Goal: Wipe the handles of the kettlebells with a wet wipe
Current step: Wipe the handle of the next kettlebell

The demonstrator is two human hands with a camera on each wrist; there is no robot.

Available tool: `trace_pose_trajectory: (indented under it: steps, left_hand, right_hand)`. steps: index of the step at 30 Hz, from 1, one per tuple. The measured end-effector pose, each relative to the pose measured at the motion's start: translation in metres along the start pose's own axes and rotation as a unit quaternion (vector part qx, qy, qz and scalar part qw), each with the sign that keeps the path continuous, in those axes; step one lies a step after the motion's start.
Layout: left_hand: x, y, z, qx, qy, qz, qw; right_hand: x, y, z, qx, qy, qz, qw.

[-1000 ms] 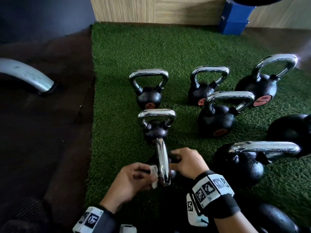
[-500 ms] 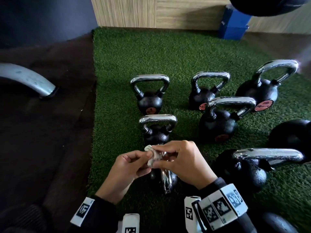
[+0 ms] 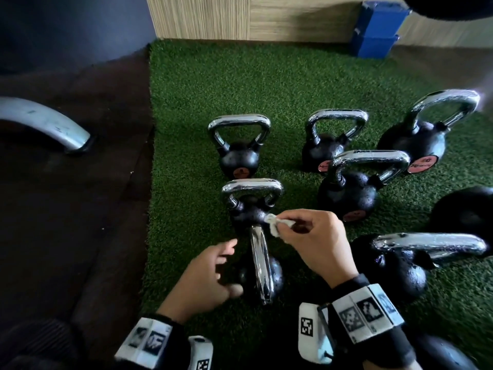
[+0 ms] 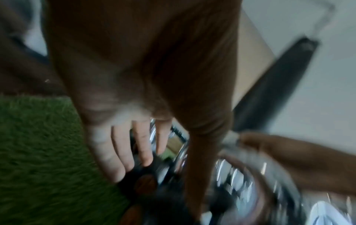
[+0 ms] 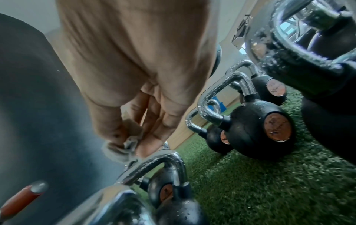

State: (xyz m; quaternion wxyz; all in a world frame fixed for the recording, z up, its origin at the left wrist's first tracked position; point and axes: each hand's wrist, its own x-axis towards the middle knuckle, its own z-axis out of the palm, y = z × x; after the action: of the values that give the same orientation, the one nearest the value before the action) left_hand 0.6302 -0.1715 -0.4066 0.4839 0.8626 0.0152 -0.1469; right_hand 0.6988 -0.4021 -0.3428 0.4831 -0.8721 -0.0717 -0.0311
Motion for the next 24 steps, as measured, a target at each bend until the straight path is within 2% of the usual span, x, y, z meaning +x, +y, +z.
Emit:
trace_pose_trajectory:
  steps: [3, 7, 10, 14, 16, 19, 21, 24]
  left_hand:
    - [0.006, -0.018, 0.033, 0.138, -0.054, 0.063, 0.987]
    - [0.021, -0.017, 0.079, 0.243, 0.015, 0.14, 0.96]
    - [0.025, -0.017, 0.079, 0.167, 0.046, 0.165, 0.971]
    - [0.029, -0.021, 0.06, 0.111, 0.022, 0.22, 0.969]
    - [0.033, -0.022, 0.054, 0.115, 0.005, 0.245, 0.963]
    - [0.036, -0.023, 0.05, 0.118, -0.021, 0.238, 0.964]
    - [0.036, -0.022, 0.049, 0.117, -0.035, 0.227, 0.966]
    - [0.036, -0.022, 0.046, 0.103, -0.044, 0.213, 0.971]
  right_hand:
    - [0.003, 0.018, 0.001, -0.033, 0.009, 0.048, 0.998]
    - [0.005, 0.036, 0.023, -0.041, -0.026, 0.087, 0.995]
    - [0.005, 0.047, 0.041, -0.033, -0.036, 0.104, 0.993]
    - [0.0, 0.054, 0.056, -0.018, -0.048, 0.108, 0.993]
    - [0.0, 0.056, 0.057, -0.015, -0.062, 0.121, 0.991]
    - [0.004, 0.053, 0.053, -0.002, -0.075, 0.139, 0.987]
    - [0.008, 0.05, 0.052, -0.019, -0.058, 0.112, 0.992]
    - [0.008, 0.042, 0.054, -0.013, 0.007, 0.059, 0.998]
